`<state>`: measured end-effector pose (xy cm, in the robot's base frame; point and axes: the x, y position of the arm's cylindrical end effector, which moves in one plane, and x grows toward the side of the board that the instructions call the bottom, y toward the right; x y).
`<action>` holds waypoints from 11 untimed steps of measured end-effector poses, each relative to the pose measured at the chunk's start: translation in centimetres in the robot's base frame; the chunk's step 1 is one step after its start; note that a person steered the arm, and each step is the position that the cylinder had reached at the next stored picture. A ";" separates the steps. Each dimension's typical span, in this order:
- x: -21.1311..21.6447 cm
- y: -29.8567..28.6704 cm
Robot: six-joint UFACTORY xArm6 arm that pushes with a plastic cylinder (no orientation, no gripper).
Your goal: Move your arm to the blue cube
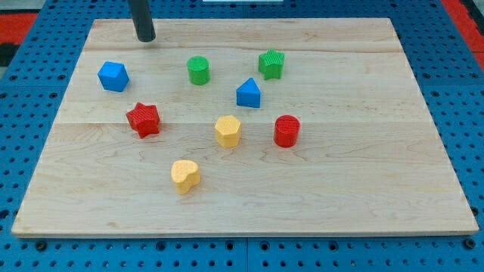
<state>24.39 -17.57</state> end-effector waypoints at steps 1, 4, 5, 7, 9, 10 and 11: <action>0.5 -0.3; 2.5 -4.5; 3.7 -4.9; 3.8 -5.0; 3.8 -5.0; 4.0 -5.0; 5.7 -5.0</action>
